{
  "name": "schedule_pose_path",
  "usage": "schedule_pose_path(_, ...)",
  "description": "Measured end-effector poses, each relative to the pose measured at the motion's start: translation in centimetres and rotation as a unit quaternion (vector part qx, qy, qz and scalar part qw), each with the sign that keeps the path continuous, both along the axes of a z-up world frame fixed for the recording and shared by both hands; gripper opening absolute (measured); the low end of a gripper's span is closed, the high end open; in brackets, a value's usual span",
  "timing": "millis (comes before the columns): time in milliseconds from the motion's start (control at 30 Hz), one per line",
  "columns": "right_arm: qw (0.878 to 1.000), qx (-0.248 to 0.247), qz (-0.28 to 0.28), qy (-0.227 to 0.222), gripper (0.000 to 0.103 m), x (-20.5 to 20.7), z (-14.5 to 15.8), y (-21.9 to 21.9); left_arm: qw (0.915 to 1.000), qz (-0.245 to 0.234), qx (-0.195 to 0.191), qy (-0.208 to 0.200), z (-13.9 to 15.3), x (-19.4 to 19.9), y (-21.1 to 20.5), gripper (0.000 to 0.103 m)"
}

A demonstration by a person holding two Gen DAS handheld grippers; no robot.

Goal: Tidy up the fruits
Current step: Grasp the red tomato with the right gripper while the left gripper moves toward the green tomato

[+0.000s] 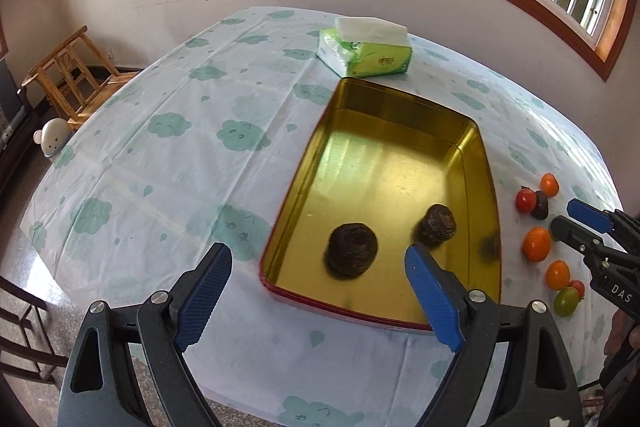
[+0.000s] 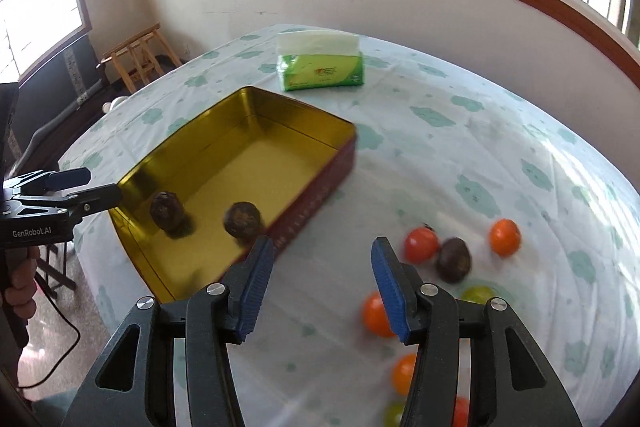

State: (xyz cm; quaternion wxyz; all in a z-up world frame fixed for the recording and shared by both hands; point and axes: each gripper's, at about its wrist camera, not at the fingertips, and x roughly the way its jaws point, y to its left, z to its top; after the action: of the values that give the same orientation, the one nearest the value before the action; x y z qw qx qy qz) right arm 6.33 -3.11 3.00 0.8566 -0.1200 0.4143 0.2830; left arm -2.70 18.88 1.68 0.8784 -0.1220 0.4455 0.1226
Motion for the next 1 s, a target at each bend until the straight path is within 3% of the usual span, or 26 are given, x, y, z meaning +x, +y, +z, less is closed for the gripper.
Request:
schedule_pose_path(233, 0.996, -0.016, -0.083, 0.017, 0.052, -1.4, -1.4, -7.9, 0.9981, -0.062, -0.001, -0.003, 0.1, 1.0, -4.5, 0.086)
schedule_pose_path(433, 0.991, -0.031, -0.116, 0.049, 0.052, -3.6, -4.3, -12.0, 0.9945, -0.105, 0.000, 0.001, -0.1, 1.4, -7.9, 0.086)
schedule_pose_path(633, 0.991, -0.038, -0.111, 0.062, 0.052, -4.4, -6.4, -12.6, 0.9898, -0.142, 0.004, 0.010, -0.6, 1.4, -10.9, 0.086)
schedule_pose_path(1000, 0.994, -0.039, -0.092, 0.046, 0.052, -3.2, -7.9, -11.4, 0.9824, -0.185, 0.006, 0.023, -1.4, 1.5, -14.8, 0.086)
